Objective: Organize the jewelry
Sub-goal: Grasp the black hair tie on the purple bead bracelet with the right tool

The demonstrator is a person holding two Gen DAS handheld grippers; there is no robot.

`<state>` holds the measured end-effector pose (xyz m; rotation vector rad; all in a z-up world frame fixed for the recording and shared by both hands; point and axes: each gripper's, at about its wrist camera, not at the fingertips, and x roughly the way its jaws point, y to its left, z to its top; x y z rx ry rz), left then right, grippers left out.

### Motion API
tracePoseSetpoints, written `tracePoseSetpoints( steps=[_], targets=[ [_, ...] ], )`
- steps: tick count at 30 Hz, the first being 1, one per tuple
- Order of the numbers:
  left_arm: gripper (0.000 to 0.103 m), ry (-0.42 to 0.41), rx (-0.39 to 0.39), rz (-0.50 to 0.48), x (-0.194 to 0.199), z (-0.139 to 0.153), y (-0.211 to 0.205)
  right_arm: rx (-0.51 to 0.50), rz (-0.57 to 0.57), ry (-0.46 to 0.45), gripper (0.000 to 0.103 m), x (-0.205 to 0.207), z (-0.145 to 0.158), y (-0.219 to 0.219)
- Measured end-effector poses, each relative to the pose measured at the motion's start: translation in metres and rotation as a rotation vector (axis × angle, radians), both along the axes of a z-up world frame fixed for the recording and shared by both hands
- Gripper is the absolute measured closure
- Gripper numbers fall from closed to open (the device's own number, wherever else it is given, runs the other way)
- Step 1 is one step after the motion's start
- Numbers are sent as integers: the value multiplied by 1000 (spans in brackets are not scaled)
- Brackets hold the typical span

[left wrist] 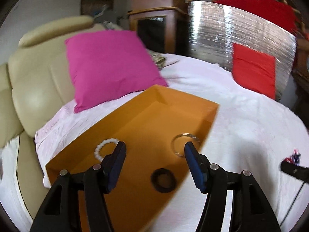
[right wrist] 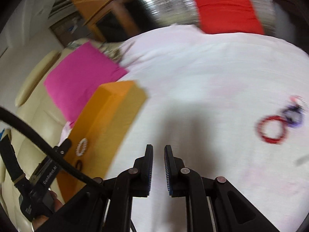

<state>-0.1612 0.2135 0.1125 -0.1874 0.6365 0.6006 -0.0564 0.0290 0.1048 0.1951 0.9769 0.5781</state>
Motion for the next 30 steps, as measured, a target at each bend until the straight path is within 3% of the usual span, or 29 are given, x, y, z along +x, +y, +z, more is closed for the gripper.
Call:
tracePoseSetpoints(
  steps=[5,10,15,20,24,30],
  targets=[
    [39,-4,70,-84,16,2,-39,11,-143,-2,86,1,-7,-78],
    [39,-2,139,-205,32,0,-85,92,-318,22,85,12,-24,-155],
    [38,33,104,-351,62,-11,-129,175,-407,94,83,36,-42,-206],
    [38,70,28,-458,93,-24,-164,259,-456,134,83,69,-51,-222],
    [38,104,14,-517,107,-36,-182,288,-479,162,83,92,-60,-227],
    [38,164,6,-523,121,-53,-184,359,-488,219,83,120,-73,-228]
  ],
)
